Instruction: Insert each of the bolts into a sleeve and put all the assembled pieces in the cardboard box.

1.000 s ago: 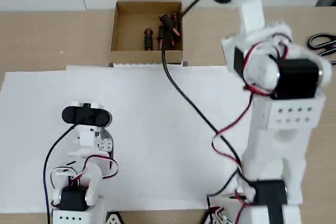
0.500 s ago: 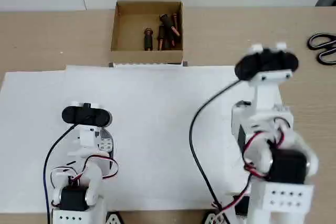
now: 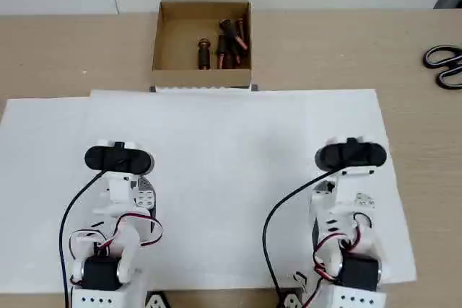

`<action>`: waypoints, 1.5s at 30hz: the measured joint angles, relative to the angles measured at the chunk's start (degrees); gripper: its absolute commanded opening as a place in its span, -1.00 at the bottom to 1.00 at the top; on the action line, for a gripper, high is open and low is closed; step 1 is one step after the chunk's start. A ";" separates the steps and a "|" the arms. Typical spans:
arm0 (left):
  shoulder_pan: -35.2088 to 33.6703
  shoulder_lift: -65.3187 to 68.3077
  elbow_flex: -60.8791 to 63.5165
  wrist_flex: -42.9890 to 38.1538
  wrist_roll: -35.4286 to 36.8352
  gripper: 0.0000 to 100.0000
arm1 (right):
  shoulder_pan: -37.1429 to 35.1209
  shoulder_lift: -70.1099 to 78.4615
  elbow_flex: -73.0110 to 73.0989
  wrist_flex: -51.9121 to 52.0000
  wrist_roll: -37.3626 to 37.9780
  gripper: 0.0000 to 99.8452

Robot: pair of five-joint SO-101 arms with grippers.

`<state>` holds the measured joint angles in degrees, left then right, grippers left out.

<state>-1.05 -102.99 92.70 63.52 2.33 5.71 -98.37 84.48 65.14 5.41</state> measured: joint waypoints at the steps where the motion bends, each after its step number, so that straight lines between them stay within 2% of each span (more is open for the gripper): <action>1: 0.00 0.00 0.00 0.00 0.00 -0.99 | 0.00 -2.29 2.02 0.00 0.62 -1.00; 11: 0.00 0.00 0.00 0.00 0.00 -0.99 | 0.00 -4.75 9.05 -0.18 2.02 -1.00; 16: 0.00 0.00 0.00 0.00 0.00 -0.99 | 0.00 -4.75 9.58 -2.73 2.20 -0.99; 45: 0.00 0.00 0.00 0.00 0.00 -0.99 | 0.00 -4.75 9.58 -2.73 2.37 -0.99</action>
<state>-1.05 -102.99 92.70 63.52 2.33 5.71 -103.12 94.07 62.42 7.78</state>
